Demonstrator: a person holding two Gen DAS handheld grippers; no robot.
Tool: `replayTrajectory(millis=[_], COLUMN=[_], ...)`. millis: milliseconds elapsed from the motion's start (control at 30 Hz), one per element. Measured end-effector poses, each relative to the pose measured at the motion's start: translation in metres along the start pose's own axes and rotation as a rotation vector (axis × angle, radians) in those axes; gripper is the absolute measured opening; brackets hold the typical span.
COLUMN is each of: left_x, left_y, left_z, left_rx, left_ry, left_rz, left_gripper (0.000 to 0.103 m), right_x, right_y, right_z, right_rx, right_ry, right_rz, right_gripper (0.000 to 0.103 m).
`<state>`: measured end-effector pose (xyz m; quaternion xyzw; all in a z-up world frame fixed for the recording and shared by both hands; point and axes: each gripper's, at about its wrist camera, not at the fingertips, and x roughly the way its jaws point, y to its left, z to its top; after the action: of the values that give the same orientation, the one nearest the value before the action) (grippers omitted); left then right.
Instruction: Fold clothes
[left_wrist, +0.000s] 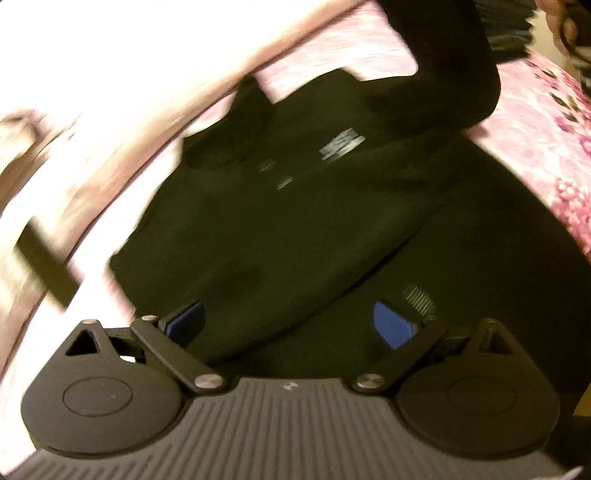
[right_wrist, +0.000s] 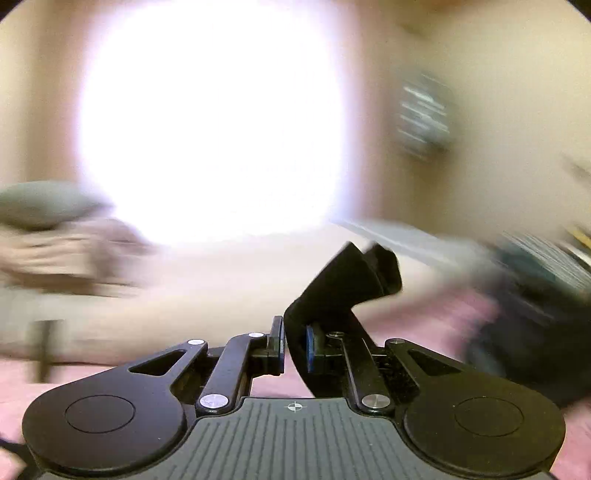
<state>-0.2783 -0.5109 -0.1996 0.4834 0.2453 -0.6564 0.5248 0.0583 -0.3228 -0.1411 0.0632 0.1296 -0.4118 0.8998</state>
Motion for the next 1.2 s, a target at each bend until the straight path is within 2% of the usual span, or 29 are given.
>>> replayTrajectory(millis=[67, 133, 200, 233, 300, 400, 500, 567, 667, 767, 867, 933, 1067, 1167, 1200], left_x=[-0.011, -0.02, -0.026, -0.029, -0.032, -0.029, -0.02, -0.016, -0.004, 0.022, 0.05, 0.07, 0.098, 0.102, 0.102], left_y=[0.025, 0.048, 0.065, 0.074, 0.088, 0.099, 0.11, 0.114, 0.123, 0.15, 0.146, 0.144, 0.142, 0.137, 0.135], left_z=[-0.027, -0.055, -0.078, -0.089, -0.109, -0.124, -0.122, -0.111, -0.09, -0.069, -0.047, -0.037, -0.032, -0.03, -0.028], left_rx=[-0.049, -0.097, -0.129, -0.145, -0.172, -0.203, -0.218, -0.227, -0.243, -0.229, -0.198, -0.193, -0.218, -0.211, -0.204], left_ry=[0.019, 0.039, 0.051, 0.056, 0.064, 0.067, 0.042, 0.01, -0.034, -0.065, -0.053, -0.017, 0.058, 0.081, 0.089], left_rz=[0.035, 0.062, 0.08, 0.089, 0.098, 0.087, 0.05, 0.019, -0.019, -0.029, -0.005, 0.006, 0.005, 0.031, 0.038], left_gripper=[0.096, 0.096, 0.096, 0.096, 0.096, 0.096, 0.095, 0.095, 0.095, 0.091, 0.079, 0.06, 0.048, 0.03, 0.02], right_x=[0.008, 0.023, 0.039, 0.043, 0.048, 0.034, 0.023, 0.015, 0.017, 0.028, 0.043, 0.052, 0.074, 0.093, 0.097], right_y=[0.075, 0.142, 0.197, 0.214, 0.242, 0.245, 0.225, 0.199, 0.147, 0.085, 0.024, -0.01, -0.056, -0.078, -0.086], right_z=[-0.015, -0.046, -0.082, -0.097, -0.122, -0.125, -0.122, -0.12, -0.115, -0.11, -0.107, -0.106, -0.114, -0.131, -0.137], right_rx=[-0.083, -0.163, -0.274, -0.3, -0.339, -0.349, -0.325, -0.294, -0.219, -0.115, -0.019, 0.009, 0.04, 0.088, 0.103], right_ry=[0.012, 0.089, 0.226, 0.281, 0.361, 0.374, 0.43, 0.464, 0.504, 0.534, 0.56, 0.569, 0.606, 0.681, 0.711], right_rz=[0.137, 0.249, 0.329, 0.349, 0.372, 0.37, 0.341, 0.29, 0.171, 0.022, -0.124, -0.184, -0.133, -0.075, -0.063], right_gripper=[0.01, 0.011, 0.013, 0.043, 0.084, 0.085, 0.085, 0.085, 0.085, 0.084, 0.084, 0.076, 0.076, 0.076, 0.066])
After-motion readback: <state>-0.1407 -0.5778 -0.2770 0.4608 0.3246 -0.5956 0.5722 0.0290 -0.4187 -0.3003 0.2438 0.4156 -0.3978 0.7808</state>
